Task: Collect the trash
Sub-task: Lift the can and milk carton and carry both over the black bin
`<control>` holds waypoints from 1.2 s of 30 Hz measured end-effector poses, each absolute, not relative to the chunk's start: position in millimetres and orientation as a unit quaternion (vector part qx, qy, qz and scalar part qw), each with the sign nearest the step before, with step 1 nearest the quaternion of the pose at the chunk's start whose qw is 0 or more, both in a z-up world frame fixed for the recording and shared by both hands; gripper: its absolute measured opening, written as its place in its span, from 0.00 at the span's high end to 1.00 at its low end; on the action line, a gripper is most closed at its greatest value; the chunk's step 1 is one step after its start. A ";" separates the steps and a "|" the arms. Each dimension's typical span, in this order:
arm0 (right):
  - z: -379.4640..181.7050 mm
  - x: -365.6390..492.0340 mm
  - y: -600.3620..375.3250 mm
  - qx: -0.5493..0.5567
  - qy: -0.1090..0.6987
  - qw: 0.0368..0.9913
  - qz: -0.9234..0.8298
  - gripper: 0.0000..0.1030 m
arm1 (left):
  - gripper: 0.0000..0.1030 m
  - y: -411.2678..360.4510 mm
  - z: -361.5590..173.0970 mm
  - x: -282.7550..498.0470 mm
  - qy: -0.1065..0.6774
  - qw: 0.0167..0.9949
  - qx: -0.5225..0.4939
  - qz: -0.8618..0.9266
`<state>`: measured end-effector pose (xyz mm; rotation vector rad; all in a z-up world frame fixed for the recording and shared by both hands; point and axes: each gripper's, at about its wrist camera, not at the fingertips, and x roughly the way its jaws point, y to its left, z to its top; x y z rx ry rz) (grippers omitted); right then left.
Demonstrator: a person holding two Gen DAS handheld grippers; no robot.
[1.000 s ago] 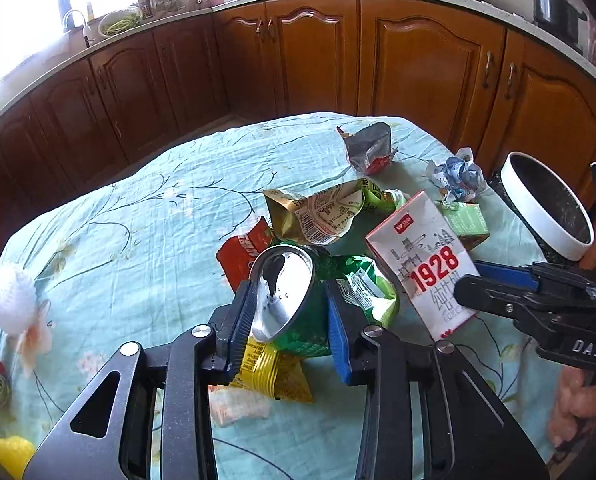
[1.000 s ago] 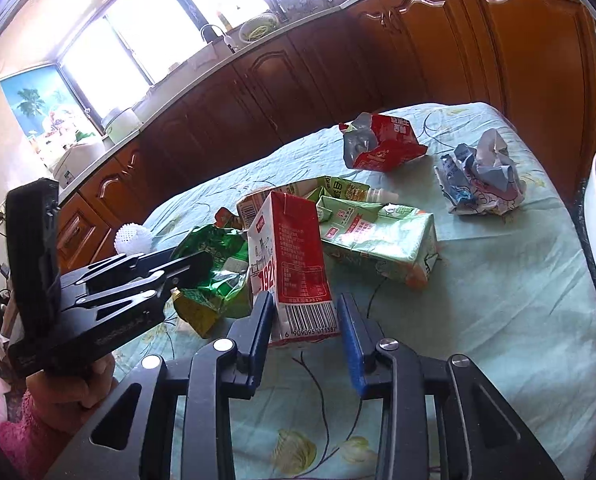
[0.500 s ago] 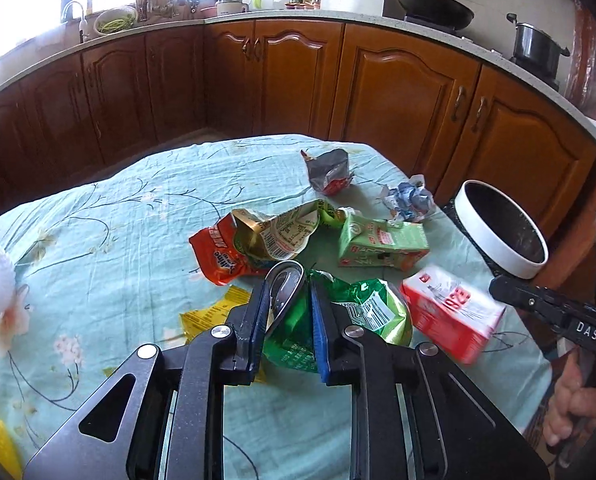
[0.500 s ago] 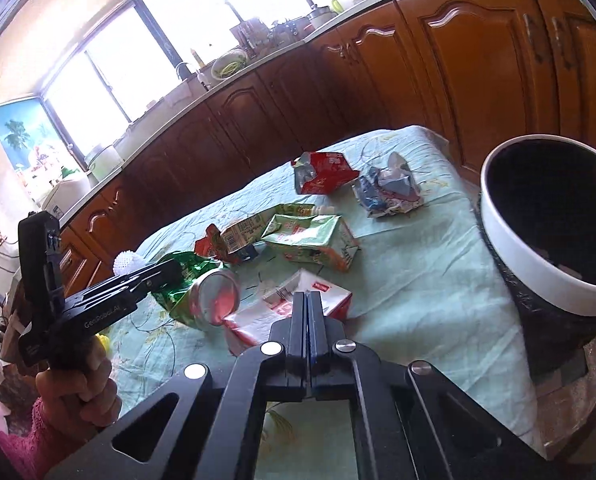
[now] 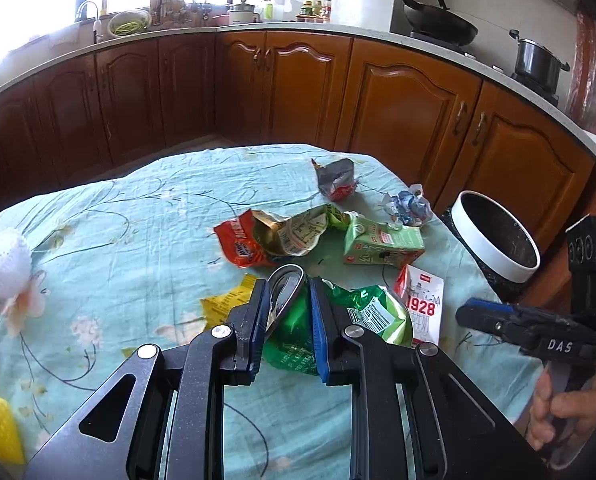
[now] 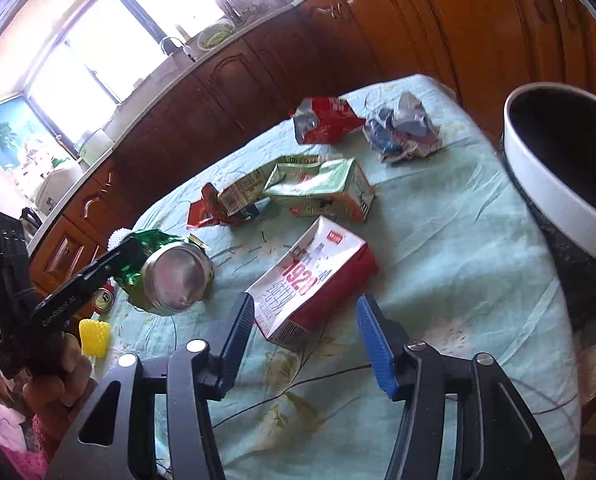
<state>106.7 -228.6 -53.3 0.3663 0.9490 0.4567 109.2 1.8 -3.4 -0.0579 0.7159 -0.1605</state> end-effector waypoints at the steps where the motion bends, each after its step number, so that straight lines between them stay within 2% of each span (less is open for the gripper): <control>1: -57.9 109.1 -222.6 0.175 0.461 0.845 0.210 0.28 | 0.82 8.9 -1.4 108.0 0.347 0.934 -0.035 -0.073; 2: -60.7 111.3 -216.9 0.175 0.466 0.843 0.204 0.24 | 0.82 14.8 0.0 107.4 0.345 0.935 -0.040 -0.068; 5: -64.8 115.9 -199.0 0.175 0.471 0.846 0.177 0.20 | 0.82 31.4 3.1 106.6 0.338 0.938 -0.051 -0.054; 10: -63.3 129.0 -177.0 0.145 0.462 0.864 0.136 0.20 | 0.82 46.4 1.9 106.6 0.338 0.938 -0.063 -0.047; 11: -66.1 131.3 -176.5 0.135 0.463 0.866 0.129 0.21 | 0.82 47.2 0.8 107.0 0.339 0.937 -0.065 -0.049; 12: -69.9 133.2 -177.0 0.128 0.468 0.866 0.124 0.29 | 0.82 47.6 0.1 106.9 0.339 0.937 -0.067 -0.051; 14: -73.1 131.1 -182.9 0.126 0.465 0.866 0.131 0.37 | 0.82 46.2 -0.9 105.4 0.339 0.937 -0.067 -0.057; 16: -69.2 124.9 -188.8 0.117 0.460 0.869 0.144 0.50 | 0.82 42.9 -0.7 104.5 0.339 0.937 -0.063 -0.063; 22: -57.7 100.4 -220.1 0.096 0.455 0.873 0.150 0.53 | 0.82 25.5 0.2 104.8 0.337 0.935 -0.060 -0.087; 36: -16.3 86.8 -322.4 0.163 0.402 0.894 0.112 0.54 | 0.82 -58.5 3.0 114.7 0.344 0.923 -0.044 -0.169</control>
